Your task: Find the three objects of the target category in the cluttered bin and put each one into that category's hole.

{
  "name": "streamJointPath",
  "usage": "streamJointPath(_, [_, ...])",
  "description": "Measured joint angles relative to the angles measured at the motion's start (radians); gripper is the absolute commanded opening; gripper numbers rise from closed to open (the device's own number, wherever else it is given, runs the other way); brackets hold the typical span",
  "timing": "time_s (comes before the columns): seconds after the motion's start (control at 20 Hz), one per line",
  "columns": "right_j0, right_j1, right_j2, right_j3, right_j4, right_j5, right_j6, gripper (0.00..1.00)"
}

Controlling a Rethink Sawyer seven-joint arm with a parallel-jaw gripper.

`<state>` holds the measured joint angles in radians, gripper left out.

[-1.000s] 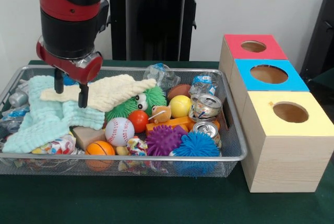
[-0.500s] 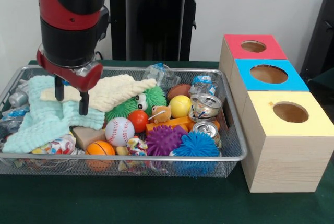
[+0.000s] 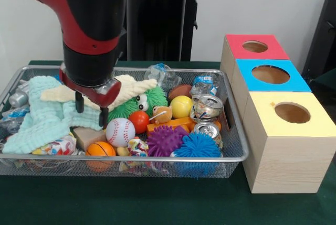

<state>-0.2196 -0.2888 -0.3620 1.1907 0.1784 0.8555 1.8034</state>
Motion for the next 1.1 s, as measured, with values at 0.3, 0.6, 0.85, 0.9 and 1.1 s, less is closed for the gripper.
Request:
streamJointPath(0.3, [0.034,0.011,0.000,0.000,0.015,0.000,0.030,1.00])
streamJointPath(0.6, [0.057,0.011,-0.001,0.000,0.038,0.000,0.073,1.00])
streamJointPath(0.85, [0.074,0.013,-0.001,0.000,0.053,-0.001,0.109,1.00])
streamJointPath(0.9, [0.076,0.014,-0.002,0.000,0.056,-0.002,0.115,1.00])
streamJointPath(1.1, [0.081,0.021,-0.002,0.000,0.067,-0.010,0.122,1.00])
